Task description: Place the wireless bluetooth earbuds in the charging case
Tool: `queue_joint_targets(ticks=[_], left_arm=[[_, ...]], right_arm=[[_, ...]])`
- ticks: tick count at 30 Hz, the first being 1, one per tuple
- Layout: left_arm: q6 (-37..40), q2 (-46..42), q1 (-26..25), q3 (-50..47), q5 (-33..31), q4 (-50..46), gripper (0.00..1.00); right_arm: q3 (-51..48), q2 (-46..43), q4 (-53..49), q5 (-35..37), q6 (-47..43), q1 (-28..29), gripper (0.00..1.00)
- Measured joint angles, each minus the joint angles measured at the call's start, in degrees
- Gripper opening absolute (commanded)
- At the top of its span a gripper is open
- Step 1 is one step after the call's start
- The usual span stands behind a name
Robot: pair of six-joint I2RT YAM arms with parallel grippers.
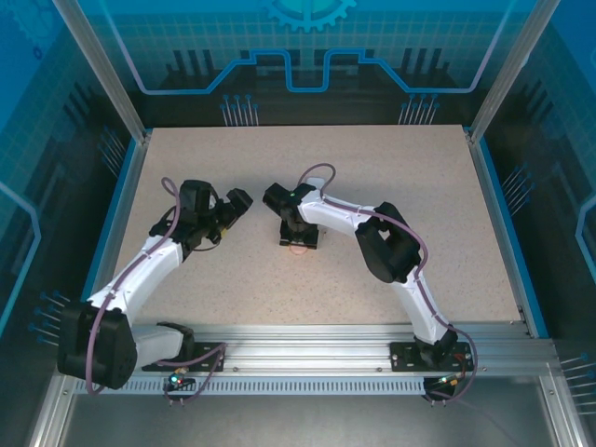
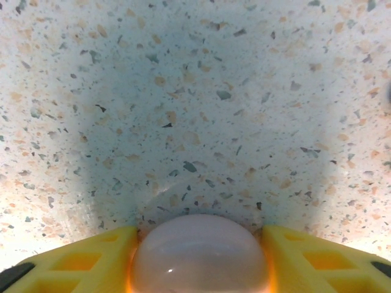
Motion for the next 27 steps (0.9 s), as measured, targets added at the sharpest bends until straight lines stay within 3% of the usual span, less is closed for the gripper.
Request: queue_joint_targets(ticks=[4, 9, 15, 20, 22, 27], left_arm=[[0.3, -1.0, 0.0, -1.8, -0.4, 0.6, 0.99], [1.2, -4.0, -0.4, -7.8, 0.5, 7.4, 0.99], [1.9, -3.0, -1.8, -15.6, 3.7, 20.5, 0.99], [3.0, 1.2, -6.7, -20.1, 5.6, 34.4, 0.98], [3.9, 3.1, -8.7, -20.5, 5.9, 38.9, 0.94], [4.9, 8.8, -11.8, -20.8, 5.8, 50.8, 0.75]], right_arm=[[-1.0, -0.7, 0.8, 0.0, 0.3, 0.0, 0.37], [-2.5, -1.9, 2.2, -0.7, 0.3, -0.3, 0.36], [-2.6, -4.1, 2.2, -3.1, 0.3, -2.1, 0.37], [-0.9, -6.7, 3.0, -5.6, 0.9, -6.8, 0.37], [0.0, -7.0, 3.8, -6.7, 1.5, -8.6, 0.37], [1.0, -7.3, 5.3, -10.1, 3.4, -11.1, 0.37]])
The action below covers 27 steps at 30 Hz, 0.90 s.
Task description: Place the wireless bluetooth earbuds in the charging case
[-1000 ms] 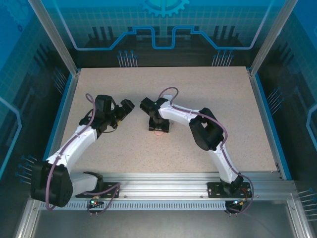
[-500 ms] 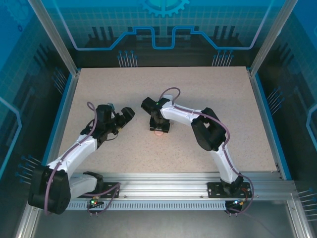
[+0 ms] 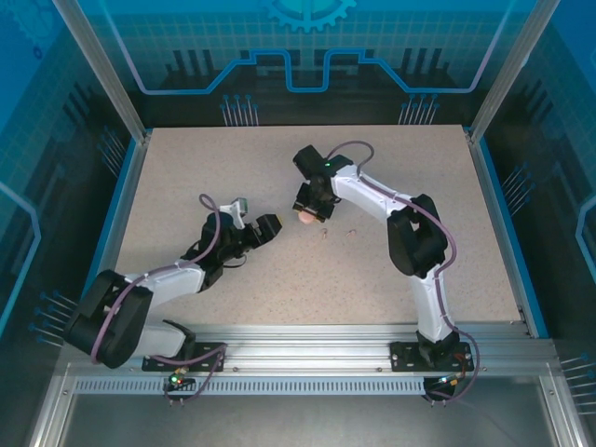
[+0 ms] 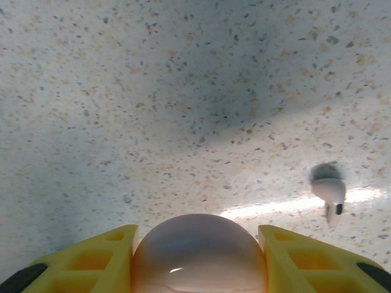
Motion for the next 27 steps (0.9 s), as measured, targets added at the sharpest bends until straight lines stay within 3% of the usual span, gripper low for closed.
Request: queue_joint_targets(ticks=[8, 19, 27], left_arm=[[-0.2, 9.1, -3.0, 0.1, -1.0, 12.2, 0.68], [-2.5, 16.0, -4.5, 3.3, -3.3, 19.4, 0.53], [-3.4, 18.6, -4.8, 4.3, -4.9, 22.2, 0.48]], right_arm=[[0.5, -0.3, 2.0, -5.2, 3.2, -0.1, 0.37], [0.4, -2.8, 3.6, -7.5, 5.0, 0.2, 0.37], [0.4, -2.8, 3.9, -7.6, 5.1, 0.9, 0.37]])
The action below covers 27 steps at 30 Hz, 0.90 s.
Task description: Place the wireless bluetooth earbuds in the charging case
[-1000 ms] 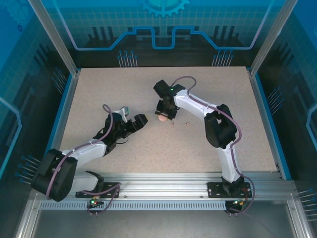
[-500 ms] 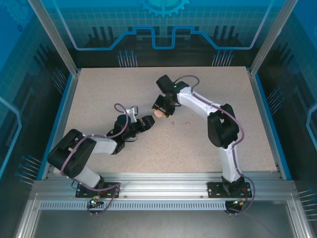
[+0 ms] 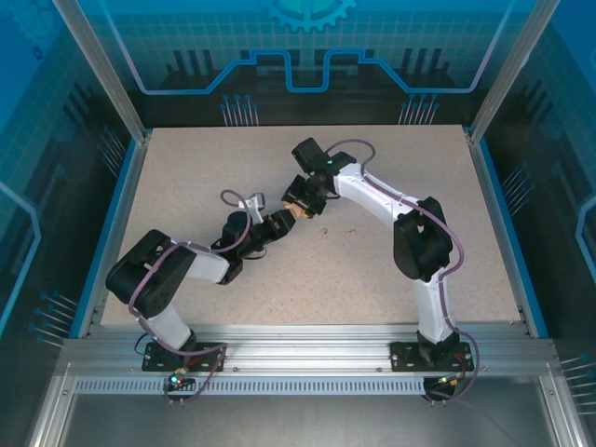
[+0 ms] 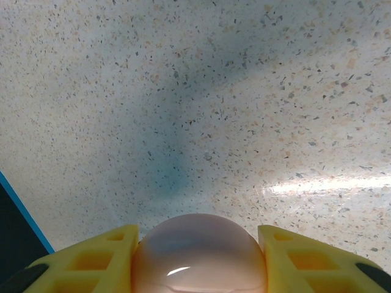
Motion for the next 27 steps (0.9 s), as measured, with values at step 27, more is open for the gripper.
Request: queue_joint_targets(ticks=[27], left_arm=[[-3.2, 4.5, -0.4, 2.2, -3.0, 5.2, 0.30]], right_arm=[[-1.9, -0.2, 3.2, -0.4, 2.3, 0.0, 0.37]])
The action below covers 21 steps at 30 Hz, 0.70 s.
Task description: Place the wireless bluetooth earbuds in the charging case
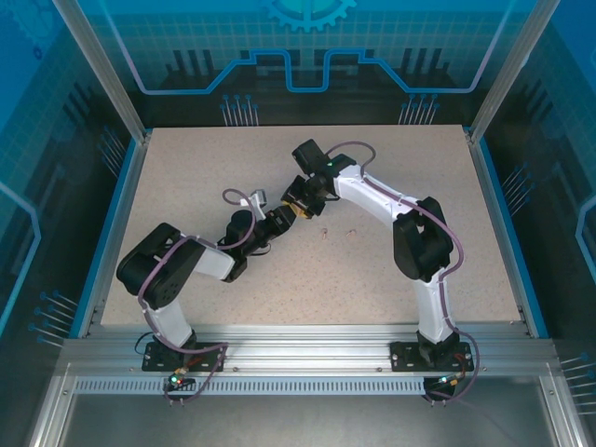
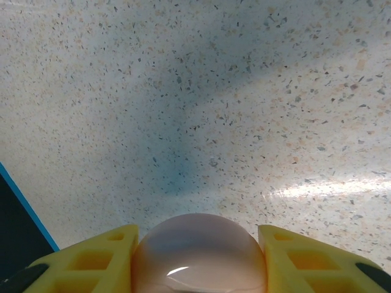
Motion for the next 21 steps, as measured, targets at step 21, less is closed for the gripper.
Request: queue_joint_targets(ticks=[21], left_arm=[[-2.1, 0.4, -0.4, -0.1, -1.7, 1.0, 0.00]], right_arm=[[-4.5, -3.8, 4.3, 0.4, 4.2, -0.1, 0.73]])
